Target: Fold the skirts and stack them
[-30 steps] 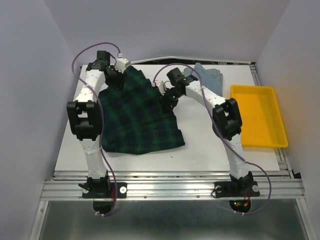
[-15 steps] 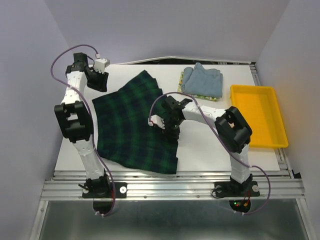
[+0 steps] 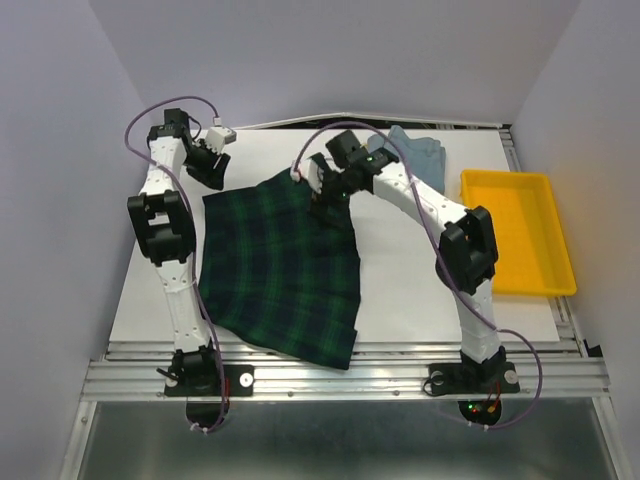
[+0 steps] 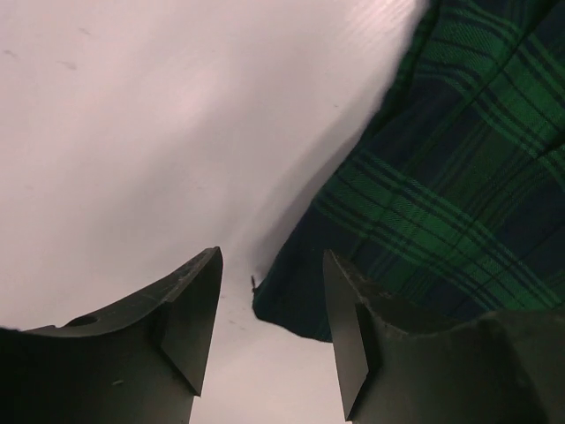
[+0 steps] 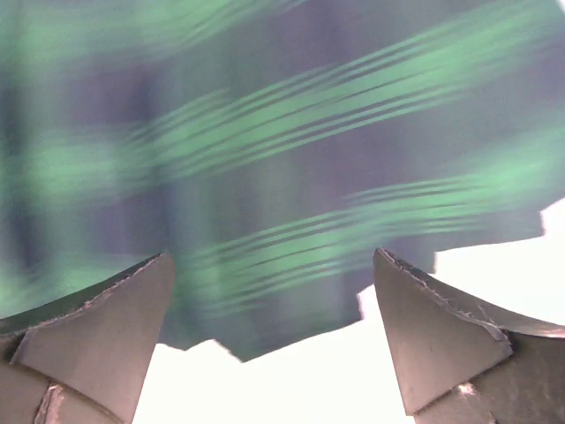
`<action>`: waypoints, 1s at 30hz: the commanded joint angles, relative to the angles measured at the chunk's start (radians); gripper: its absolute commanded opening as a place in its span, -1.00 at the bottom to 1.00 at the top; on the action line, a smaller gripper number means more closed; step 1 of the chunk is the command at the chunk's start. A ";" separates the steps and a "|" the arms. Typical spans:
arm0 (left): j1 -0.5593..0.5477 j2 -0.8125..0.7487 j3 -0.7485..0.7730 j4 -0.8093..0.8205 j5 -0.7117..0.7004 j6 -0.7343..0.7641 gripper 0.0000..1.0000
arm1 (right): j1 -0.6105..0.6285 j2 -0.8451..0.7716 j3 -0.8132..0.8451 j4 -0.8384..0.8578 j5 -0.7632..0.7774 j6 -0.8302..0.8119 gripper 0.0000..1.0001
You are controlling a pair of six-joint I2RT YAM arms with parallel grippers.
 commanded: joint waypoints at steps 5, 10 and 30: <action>-0.048 0.020 0.001 -0.098 0.084 0.132 0.23 | -0.181 0.298 0.512 0.202 0.046 0.123 1.00; -0.074 0.028 -0.109 -0.097 0.061 0.176 0.03 | -0.190 0.288 0.377 0.467 -0.003 0.009 1.00; -0.256 -0.281 -0.613 0.127 -0.031 0.377 -0.80 | -0.170 0.428 0.381 0.459 -0.245 -0.369 1.00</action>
